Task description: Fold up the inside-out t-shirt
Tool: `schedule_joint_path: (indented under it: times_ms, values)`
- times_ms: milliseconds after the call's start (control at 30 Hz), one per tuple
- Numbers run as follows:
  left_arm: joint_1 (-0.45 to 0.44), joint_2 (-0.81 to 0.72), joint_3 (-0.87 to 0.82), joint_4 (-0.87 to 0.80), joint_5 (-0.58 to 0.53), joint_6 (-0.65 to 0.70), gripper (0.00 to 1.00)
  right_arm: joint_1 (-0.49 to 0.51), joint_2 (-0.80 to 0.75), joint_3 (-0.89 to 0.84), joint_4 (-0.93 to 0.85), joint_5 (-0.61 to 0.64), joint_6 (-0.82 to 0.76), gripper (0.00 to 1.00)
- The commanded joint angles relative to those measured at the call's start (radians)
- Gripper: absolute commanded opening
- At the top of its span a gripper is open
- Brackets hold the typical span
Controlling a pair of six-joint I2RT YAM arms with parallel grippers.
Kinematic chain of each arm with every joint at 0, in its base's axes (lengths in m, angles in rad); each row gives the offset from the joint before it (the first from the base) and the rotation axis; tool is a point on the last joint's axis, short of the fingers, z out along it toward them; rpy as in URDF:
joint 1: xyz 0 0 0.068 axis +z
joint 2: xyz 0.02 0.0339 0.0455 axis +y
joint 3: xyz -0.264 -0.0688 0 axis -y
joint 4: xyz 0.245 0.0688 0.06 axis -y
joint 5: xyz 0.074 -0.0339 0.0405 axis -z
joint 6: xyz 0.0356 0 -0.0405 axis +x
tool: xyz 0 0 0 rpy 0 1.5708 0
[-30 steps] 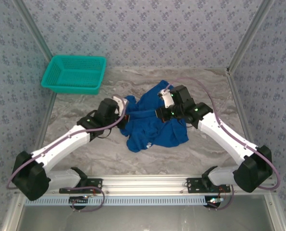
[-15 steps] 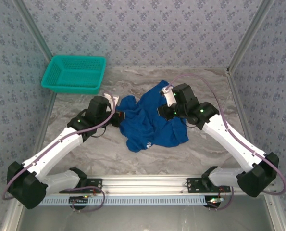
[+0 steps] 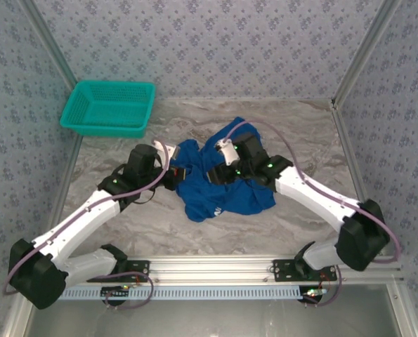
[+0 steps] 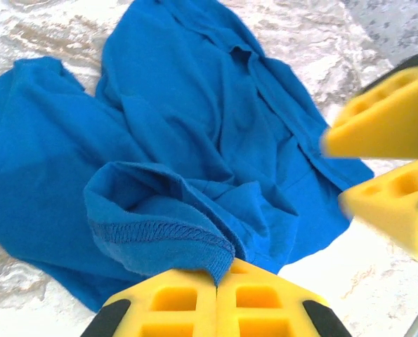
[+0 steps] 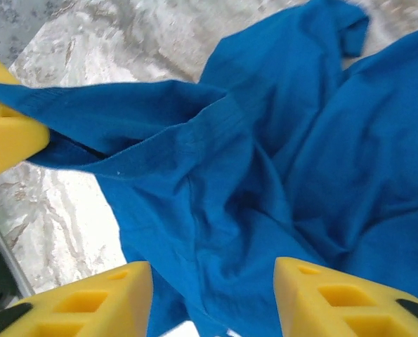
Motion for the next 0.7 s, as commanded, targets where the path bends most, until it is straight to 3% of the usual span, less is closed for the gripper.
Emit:
schedule_joint_path:
  times_ms: [0, 133, 233, 300, 367, 467, 667]
  values:
    - [0.005, -0.045, -0.015, 0.06, 0.05, 0.014, 0.0, 0.017, 0.075, -0.002, 0.14, -0.073, -0.002, 0.58]
    - [0.006, -0.059, -0.01, 0.049, 0.053, 0.02, 0.0, 0.012, 0.199, 0.03, 0.177, -0.121, -0.01, 0.6]
    - [0.008, -0.068, -0.009, 0.038, 0.043, 0.022, 0.0, 0.012, 0.251, 0.033, 0.213, -0.168, 0.015, 0.48]
    - [0.009, -0.075, -0.006, 0.032, 0.03, 0.022, 0.0, 0.012, 0.259, 0.029, 0.218, -0.187, 0.022, 0.34]
    - [0.011, -0.078, -0.007, 0.026, 0.014, 0.025, 0.0, 0.012, 0.239, 0.025, 0.202, -0.169, 0.018, 0.25]
    - [0.012, -0.07, -0.001, 0.001, -0.025, 0.025, 0.0, 0.011, 0.176, 0.025, 0.138, -0.12, -0.018, 0.25]
    - [0.015, -0.059, 0.006, 0.008, -0.097, 0.005, 0.0, 0.008, 0.045, 0.041, -0.024, 0.021, -0.094, 0.09]
